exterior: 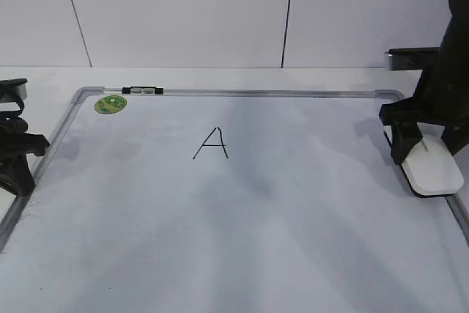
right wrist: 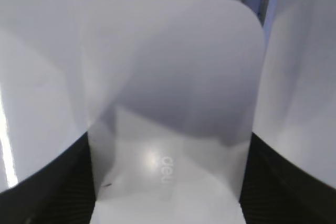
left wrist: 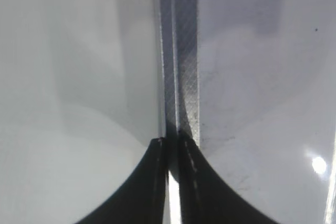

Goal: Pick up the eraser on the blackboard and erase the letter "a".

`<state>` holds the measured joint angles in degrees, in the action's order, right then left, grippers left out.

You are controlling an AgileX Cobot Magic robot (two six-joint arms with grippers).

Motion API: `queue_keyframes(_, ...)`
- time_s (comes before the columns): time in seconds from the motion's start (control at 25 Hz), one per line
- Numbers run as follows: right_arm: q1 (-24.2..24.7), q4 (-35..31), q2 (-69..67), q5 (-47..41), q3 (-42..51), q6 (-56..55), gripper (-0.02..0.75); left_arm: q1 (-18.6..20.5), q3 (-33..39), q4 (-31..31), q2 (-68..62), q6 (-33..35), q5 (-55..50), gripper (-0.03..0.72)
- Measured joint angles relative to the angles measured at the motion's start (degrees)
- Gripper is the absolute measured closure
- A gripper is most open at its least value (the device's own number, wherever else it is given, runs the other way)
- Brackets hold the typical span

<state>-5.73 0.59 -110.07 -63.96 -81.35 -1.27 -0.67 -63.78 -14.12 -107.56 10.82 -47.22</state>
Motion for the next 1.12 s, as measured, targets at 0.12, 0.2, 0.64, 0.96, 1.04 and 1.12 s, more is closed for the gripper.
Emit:
queue_keyframes(0.12, 0.0, 0.0, -0.44, -0.01, 0.0, 0.0, 0.173, 0.0, 0.0, 0.0, 0.0, 0.0, 0.0, 0.657)
queue_keyframes(0.2, 0.0, 0.0, -0.53, 0.49, 0.0, 0.0, 0.173, 0.0, 0.0, 0.0, 0.0, 0.0, 0.0, 0.658)
queue_keyframes(0.64, 0.0, 0.0, -1.66, 1.57, 0.14, -0.35, 0.152, 0.0, 0.0, 0.0, 0.0, 0.0, 0.0, 0.657)
queue_keyframes(0.96, 0.0, 0.6, -1.73, 2.02, 0.14, -1.96, 0.114, 0.0, 0.0, -0.11, 0.0, 0.0, 0.0, 0.657)
queue_keyframes(1.04, 0.0, 1.12, -1.73, 2.02, 0.14, -2.09, 0.113, 0.0, 0.0, -0.11, 0.0, 0.0, 0.0, 0.657)
queue_keyframes(1.12, 0.0, 1.48, -1.73, 1.45, -0.1, -2.09, 0.113, 0.0, 0.0, -0.11, 0.0, 0.0, 0.0, 0.657)
